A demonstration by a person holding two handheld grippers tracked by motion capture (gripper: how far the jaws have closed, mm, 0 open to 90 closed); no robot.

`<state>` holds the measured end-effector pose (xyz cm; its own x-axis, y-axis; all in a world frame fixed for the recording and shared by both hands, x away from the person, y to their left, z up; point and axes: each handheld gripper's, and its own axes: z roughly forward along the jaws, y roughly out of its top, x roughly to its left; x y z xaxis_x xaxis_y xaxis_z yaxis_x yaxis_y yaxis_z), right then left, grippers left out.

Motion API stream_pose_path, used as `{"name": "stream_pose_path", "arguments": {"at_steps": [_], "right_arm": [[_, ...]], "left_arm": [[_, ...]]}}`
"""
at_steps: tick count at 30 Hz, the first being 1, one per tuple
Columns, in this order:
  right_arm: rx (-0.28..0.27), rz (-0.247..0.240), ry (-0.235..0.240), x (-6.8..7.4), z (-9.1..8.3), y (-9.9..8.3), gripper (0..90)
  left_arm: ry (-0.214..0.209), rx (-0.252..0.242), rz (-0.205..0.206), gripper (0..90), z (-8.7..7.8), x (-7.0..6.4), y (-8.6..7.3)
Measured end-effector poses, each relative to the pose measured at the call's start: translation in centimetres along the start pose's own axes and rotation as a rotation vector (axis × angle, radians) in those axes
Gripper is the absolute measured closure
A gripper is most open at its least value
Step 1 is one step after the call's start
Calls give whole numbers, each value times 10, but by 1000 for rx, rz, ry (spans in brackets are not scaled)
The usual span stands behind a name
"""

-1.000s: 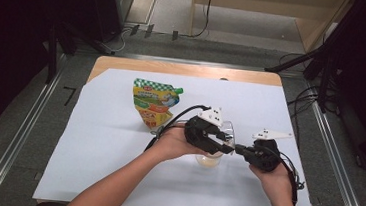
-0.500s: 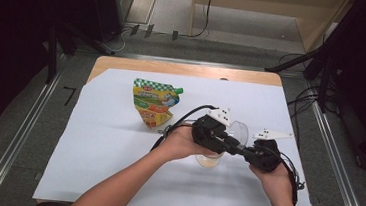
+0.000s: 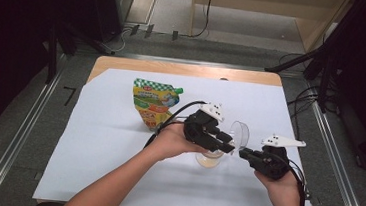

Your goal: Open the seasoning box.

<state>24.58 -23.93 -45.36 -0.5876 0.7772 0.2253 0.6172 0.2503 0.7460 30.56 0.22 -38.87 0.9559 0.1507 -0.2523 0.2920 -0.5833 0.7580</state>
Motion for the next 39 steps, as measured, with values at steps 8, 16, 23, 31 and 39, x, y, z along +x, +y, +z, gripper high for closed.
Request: {"name": "stream_pose_path", "arguments": {"at_steps": [8,16,23,31,39], "right_arm": [[16,-55,62,34,-4,-3,839],[19,-84,137,54,0,-3,807],[16,-120,211,70,10,0,702],[12,-136,267,83,24,-1,621],[23,-173,320,95,39,-3,533]], "left_arm": [[31,-3,-10,670,-22,3,-14],[24,14,-78,600,-37,11,-26],[46,-16,-133,514,-50,14,-34],[77,-27,-174,478,-74,20,-43],[111,-44,-249,437,-99,31,-53]]}}
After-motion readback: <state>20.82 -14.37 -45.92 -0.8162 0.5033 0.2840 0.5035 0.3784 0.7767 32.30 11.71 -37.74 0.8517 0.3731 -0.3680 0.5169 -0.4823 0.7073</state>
